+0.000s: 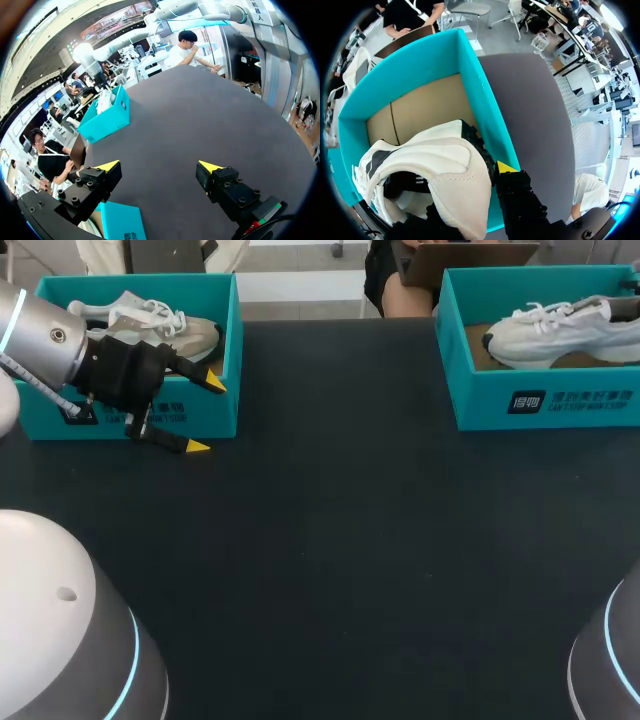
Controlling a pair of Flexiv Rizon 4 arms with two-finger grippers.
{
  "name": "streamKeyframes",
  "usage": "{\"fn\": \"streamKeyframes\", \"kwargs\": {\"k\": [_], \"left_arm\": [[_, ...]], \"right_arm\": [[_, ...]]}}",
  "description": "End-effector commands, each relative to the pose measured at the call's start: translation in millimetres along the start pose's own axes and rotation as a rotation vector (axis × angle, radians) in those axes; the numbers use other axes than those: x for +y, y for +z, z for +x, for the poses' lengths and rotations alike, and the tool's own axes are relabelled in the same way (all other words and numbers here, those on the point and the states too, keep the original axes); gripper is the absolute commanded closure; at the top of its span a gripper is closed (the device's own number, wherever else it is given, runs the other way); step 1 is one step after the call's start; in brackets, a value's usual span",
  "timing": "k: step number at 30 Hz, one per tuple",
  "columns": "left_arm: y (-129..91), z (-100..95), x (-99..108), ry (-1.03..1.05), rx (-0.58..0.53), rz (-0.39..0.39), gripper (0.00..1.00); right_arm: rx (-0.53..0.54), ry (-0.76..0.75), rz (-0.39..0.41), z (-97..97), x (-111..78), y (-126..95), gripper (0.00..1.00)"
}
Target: Take the shoe out of the shoebox, open the shoe tongue, remove and reinsert the insole, then place the shoe into the shoebox
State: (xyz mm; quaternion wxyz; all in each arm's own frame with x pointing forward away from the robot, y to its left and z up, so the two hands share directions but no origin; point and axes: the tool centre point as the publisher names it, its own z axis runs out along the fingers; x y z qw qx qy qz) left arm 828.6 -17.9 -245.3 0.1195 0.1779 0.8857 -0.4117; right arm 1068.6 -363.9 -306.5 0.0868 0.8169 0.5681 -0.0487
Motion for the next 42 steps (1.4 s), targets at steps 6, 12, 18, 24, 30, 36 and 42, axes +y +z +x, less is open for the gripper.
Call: {"fn": "streamKeyframes", "kwargs": {"k": [6, 12, 18, 24, 30, 36, 42], "left_arm": [[0, 0.2, 0, 0.000, 0.001, -0.002, 0.00], [0, 0.2, 0, 0.000, 0.001, -0.002, 0.00], [0, 0.2, 0, 0.000, 0.001, -0.002, 0.00], [0, 0.2, 0, 0.000, 0.001, -0.002, 0.00], [0, 0.2, 0, 0.000, 0.001, -0.002, 0.00], [0, 0.2, 0, 0.000, 0.001, -0.002, 0.00], [0, 0.2, 0, 0.000, 0.001, -0.002, 0.00]], "right_arm": [[0.005, -0.001, 0.012, 2.0, -21.1, 7, 1.00], [-0.006, 0.011, 0.021, 1.9, -30.8, 16, 1.00], [-0.017, 0.016, 0.030, 0.7, -37.3, 23, 1.00], [-0.024, 0.008, 0.056, -1.1, -45.4, 32, 1.00], [-0.023, 0.013, 0.069, -0.7, -50.2, 36, 1.00], [-0.024, 0.022, 0.077, -1.9, -51.7, 43, 1.00], [-0.029, 0.023, 0.083, -2.6, -52.8, 50, 1.00]]}}
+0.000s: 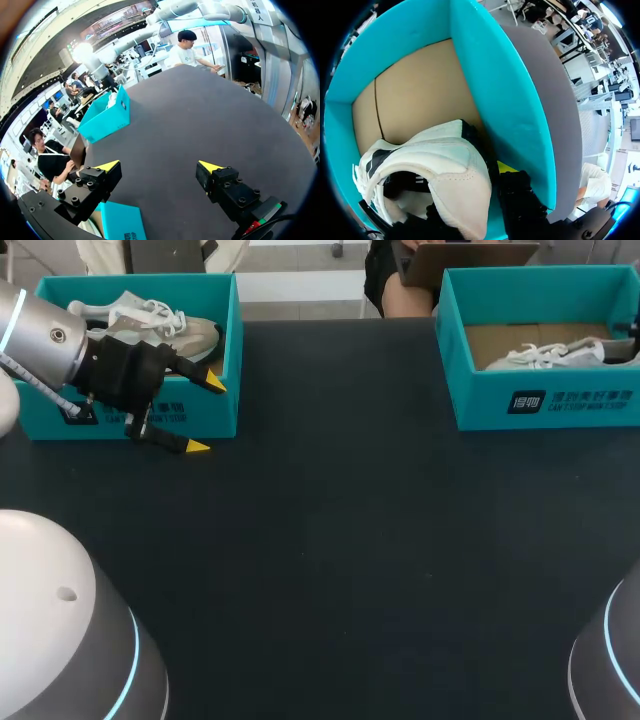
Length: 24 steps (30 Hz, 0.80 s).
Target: Take the shoe out of the shoebox, open the shoe tongue, remove and reinsert the insole, then place the shoe into the shoebox
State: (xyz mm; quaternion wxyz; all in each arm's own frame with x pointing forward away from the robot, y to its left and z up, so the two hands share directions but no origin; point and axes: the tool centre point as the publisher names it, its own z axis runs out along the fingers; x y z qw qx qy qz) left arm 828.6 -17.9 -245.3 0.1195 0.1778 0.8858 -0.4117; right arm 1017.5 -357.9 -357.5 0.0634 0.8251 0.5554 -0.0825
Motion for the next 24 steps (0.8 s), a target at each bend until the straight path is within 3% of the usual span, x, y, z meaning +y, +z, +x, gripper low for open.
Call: {"fn": "streamKeyframes", "kwargs": {"k": [1, 24], "left_arm": [[0, 0.2, 0, 0.000, 0.001, -0.002, 0.00], [0, 0.2, 0, 0.000, 0.001, -0.002, 0.00]], "right_arm": [[0.001, 0.002, 0.004, 0.9, 1.9, 4, 1.00], [0.008, -0.011, 0.034, 4.9, 3.7, 26, 1.00]]}}
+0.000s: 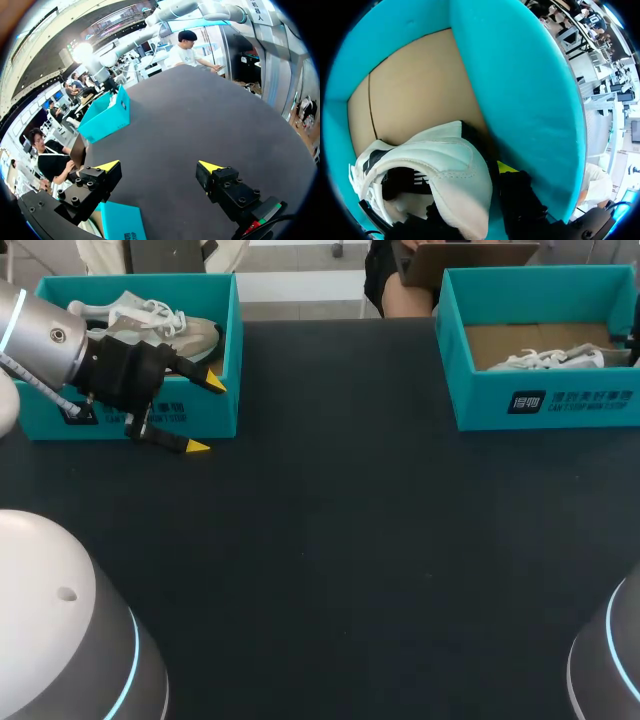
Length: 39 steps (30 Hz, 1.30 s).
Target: Take the shoe out of the shoebox, open the shoe tongue, remove and reinsert the insole, then place the shoe into the shoebox
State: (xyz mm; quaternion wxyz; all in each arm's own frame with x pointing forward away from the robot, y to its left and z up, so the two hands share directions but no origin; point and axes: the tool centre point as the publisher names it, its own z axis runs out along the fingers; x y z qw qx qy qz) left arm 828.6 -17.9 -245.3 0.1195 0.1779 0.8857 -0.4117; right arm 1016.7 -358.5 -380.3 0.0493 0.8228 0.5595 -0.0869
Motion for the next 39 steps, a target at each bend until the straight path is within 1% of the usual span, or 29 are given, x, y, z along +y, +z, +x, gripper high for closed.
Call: {"fn": "streamKeyframes", "kwargs": {"k": [1, 8, 9, 10, 11, 14, 16, 17, 22, 29, 35, 36, 39], "left_arm": [[0, 0.2, 0, 0.000, 0.001, -0.002, 0.00], [0, 0.2, 0, 0.000, 0.001, -0.002, 0.00], [0, 0.2, 0, 0.000, 0.001, -0.002, 0.00], [0, 0.2, 0, 0.000, 0.001, -0.002, 0.00], [0, 0.2, 0, 0.000, 0.001, -0.002, 0.00], [0, 0.2, 0, 0.000, 0.001, -0.002, 0.00], [0, 0.2, 0, 0.000, 0.001, -0.002, 0.00], [0, 0.2, 0, 0.000, 0.001, -0.002, 0.00], [0, 0.2, 0, 0.000, 0.001, -0.002, 0.00], [0, 0.2, 0, 0.000, 0.001, -0.002, 0.00], [0, 0.2, 0, 0.000, 0.001, -0.002, 0.00], [0, 0.2, 0, 0.000, 0.001, -0.002, 0.00], [0, 0.2, 0, 0.000, 0.001, -0.002, 0.00]], "right_arm": [[-0.001, 0.002, 0.006, 0.9, 5.1, 4, 1.00], [0.000, 0.000, 0.002, 0.7, 8.0, 6, 1.00], [0.000, -0.001, 0.002, 0.8, 8.1, 6, 0.92], [-0.001, -0.002, 0.001, 0.8, 8.2, 6, 0.80], [-0.001, -0.003, 0.002, 0.9, 8.3, 6, 0.78], [-0.002, -0.002, 0.001, 1.1, 8.5, 6, 0.75], [-0.002, -0.003, 0.002, 1.3, 8.3, 5, 0.68], [-0.002, -0.004, 0.002, 1.4, 8.1, 5, 0.66], [-0.001, -0.003, 0.000, 2.7, 6.1, 2, 0.64], [-0.003, -0.004, -0.005, 5.4, 5.1, -5, 0.57], [-0.011, 0.003, -0.017, 2.0, 5.5, -9, 0.55], [-0.013, 0.004, -0.018, 1.5, 4.9, -12, 0.53], [-0.017, 0.000, -0.023, 0.6, 3.9, -18, 0.53]]}}
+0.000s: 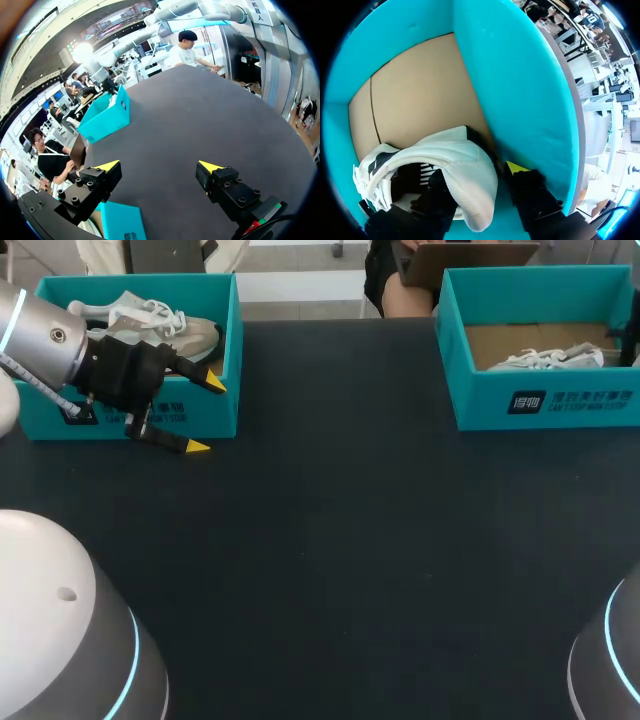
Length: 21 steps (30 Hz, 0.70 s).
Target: Take the shoe out of the shoebox, open the shoe tongue, remove and reinsert the insole, then place the shoe into the shoebox
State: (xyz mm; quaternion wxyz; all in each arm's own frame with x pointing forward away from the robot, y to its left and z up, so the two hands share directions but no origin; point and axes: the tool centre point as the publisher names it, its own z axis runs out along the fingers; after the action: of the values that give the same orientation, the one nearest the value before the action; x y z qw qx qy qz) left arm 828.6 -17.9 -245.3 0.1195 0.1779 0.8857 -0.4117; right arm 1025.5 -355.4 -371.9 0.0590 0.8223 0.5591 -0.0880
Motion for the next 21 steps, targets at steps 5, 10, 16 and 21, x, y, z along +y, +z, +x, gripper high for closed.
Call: {"fn": "streamKeyframes", "kwargs": {"k": [5, 10, 16, 21], "left_arm": [[0, 0.1, 0, 0.000, 0.001, -0.002, 0.00], [0, 0.1, 0, 0.000, 0.001, -0.002, 0.00], [0, 0.1, 0, 0.000, 0.001, -0.002, 0.00], [0, 0.1, 0, 0.000, 0.001, -0.002, 0.00]], "right_arm": [[-0.010, -0.006, -0.019, -7.3, -2.9, -16, 0.36], [-0.013, -0.016, -0.028, -8.6, -6.6, -26, 0.07], [-0.017, -0.026, -0.060, -7.7, -10.7, -42, 0.06], [-0.016, -0.009, -0.110, -5.4, -10.5, -61, 0.09]]}}
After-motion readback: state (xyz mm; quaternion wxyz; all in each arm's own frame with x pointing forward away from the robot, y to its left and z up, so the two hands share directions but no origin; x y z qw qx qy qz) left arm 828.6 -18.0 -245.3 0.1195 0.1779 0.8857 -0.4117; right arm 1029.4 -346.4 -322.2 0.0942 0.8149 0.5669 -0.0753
